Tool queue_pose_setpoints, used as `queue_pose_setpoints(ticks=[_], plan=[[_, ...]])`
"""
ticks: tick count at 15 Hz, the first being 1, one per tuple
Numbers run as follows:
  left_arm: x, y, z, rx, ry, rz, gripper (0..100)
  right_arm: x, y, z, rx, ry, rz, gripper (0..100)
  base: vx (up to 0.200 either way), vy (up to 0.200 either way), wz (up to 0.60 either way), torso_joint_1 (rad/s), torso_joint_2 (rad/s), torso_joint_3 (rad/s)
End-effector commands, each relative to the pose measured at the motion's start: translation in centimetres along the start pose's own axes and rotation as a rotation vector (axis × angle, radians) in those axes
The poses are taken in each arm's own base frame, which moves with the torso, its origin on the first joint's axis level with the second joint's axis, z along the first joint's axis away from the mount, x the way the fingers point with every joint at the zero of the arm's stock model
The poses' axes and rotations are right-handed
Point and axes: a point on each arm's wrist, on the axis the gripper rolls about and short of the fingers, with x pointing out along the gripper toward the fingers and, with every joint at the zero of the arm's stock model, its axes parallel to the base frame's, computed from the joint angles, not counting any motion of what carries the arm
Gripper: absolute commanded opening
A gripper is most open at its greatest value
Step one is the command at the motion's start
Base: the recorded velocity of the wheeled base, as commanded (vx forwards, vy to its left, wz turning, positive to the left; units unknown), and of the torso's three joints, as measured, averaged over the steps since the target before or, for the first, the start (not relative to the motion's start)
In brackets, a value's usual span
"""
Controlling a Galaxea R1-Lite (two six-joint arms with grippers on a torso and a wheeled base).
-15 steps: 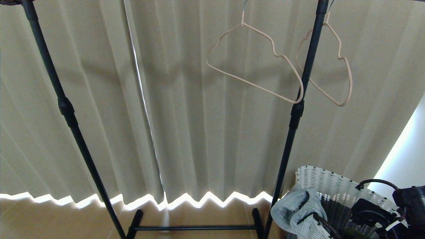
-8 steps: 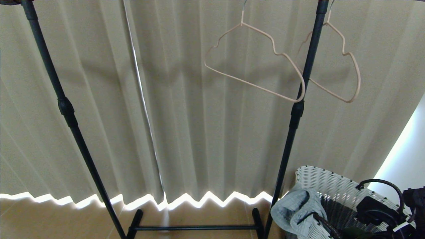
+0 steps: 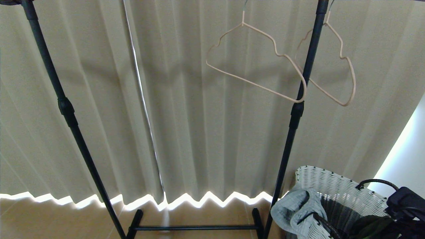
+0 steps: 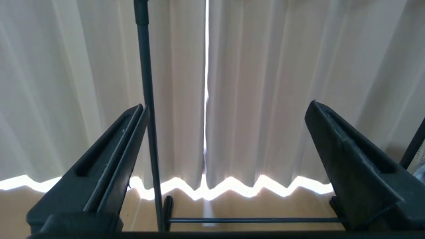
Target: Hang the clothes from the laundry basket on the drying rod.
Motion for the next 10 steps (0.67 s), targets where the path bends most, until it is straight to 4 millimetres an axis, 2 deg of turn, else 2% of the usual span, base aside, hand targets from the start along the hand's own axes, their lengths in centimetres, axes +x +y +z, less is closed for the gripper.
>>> queue_pose_setpoints(ticks=[1,4,8,10], plan=[[0.0,0.0,0.0,-0.002,0.000,0.000,100,-2.1,-0.2,-0.4,0.029,-0.110,-0.069,0,0.000,0.000,0.00,0.000,0.00,0.000],[0.0,0.0,0.0,-0.001,0.000,0.000,100,-2.8,-0.5,0.0,0.074,-0.171,-0.101,0,0.000,0.000,0.00,0.000,0.00,0.000],[0.0,0.0,0.0,-0.001,0.000,0.000,100,-4.0,-1.3,1.0,0.283,-0.290,-0.067,0,0.000,0.000,0.00,0.000,0.00,0.000],[0.0,0.0,0.0,0.002,0.000,0.000,100,-4.3,-1.2,0.7,0.289,-0.301,-0.072,0,0.000,0.000,0.00,0.000,0.00,0.000]])
